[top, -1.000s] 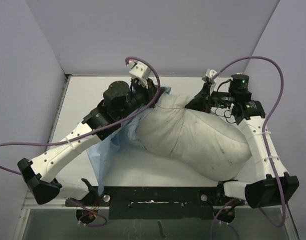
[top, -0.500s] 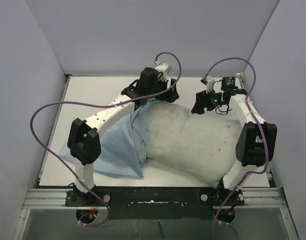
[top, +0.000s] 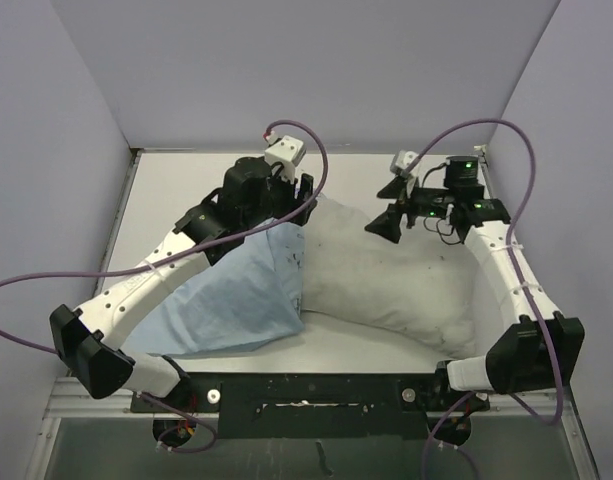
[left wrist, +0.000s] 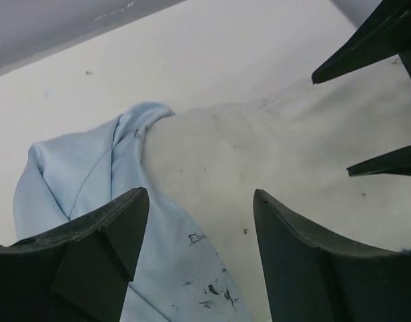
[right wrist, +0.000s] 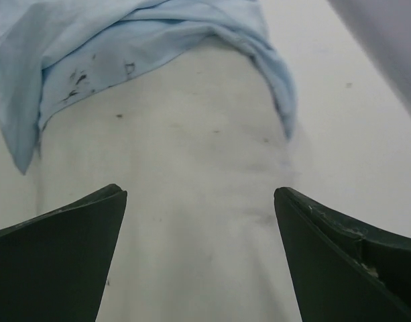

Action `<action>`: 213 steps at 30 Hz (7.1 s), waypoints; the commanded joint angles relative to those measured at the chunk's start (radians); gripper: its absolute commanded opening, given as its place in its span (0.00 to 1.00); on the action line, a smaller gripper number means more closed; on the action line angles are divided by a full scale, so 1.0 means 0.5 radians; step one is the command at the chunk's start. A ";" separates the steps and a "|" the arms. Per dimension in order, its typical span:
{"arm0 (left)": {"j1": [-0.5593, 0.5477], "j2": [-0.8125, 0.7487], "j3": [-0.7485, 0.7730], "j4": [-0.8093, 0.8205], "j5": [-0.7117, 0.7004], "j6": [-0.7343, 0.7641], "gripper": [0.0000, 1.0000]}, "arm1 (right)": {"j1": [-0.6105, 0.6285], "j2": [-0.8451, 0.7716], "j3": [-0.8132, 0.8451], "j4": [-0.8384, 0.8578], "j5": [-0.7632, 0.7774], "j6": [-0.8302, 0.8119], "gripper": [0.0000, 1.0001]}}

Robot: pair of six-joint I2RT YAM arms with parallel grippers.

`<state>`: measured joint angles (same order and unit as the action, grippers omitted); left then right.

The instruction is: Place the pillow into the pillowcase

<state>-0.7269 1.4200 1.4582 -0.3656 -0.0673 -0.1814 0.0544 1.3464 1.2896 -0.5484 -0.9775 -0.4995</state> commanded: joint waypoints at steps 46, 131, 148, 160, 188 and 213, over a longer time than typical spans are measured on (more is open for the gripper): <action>-0.157 0.659 0.289 0.393 0.473 -0.460 0.70 | -0.094 0.222 -0.544 0.830 -0.359 0.552 0.31; -0.918 -0.002 -1.148 0.529 -1.234 -0.576 0.00 | 0.216 -0.309 -0.573 -0.649 -0.326 -1.568 1.00; -0.746 -0.281 -1.145 1.166 -0.181 -0.679 0.00 | 0.659 -0.043 -0.608 0.315 0.615 -0.303 0.01; -0.425 0.127 -0.673 1.327 0.443 -0.698 0.00 | 0.240 0.071 -0.524 1.921 0.243 1.682 0.00; -0.121 -0.746 -0.958 0.419 0.356 -0.654 0.69 | -0.032 0.150 0.170 -0.279 -0.291 -0.625 0.98; -0.057 0.784 0.537 -0.469 -0.402 -0.478 0.61 | 0.330 0.424 -0.128 0.019 0.205 -0.413 0.00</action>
<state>-0.7177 1.7462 1.6295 -0.5182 -0.1349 -0.4313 0.2180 1.5787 1.2430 -0.6258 -0.8928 -0.7582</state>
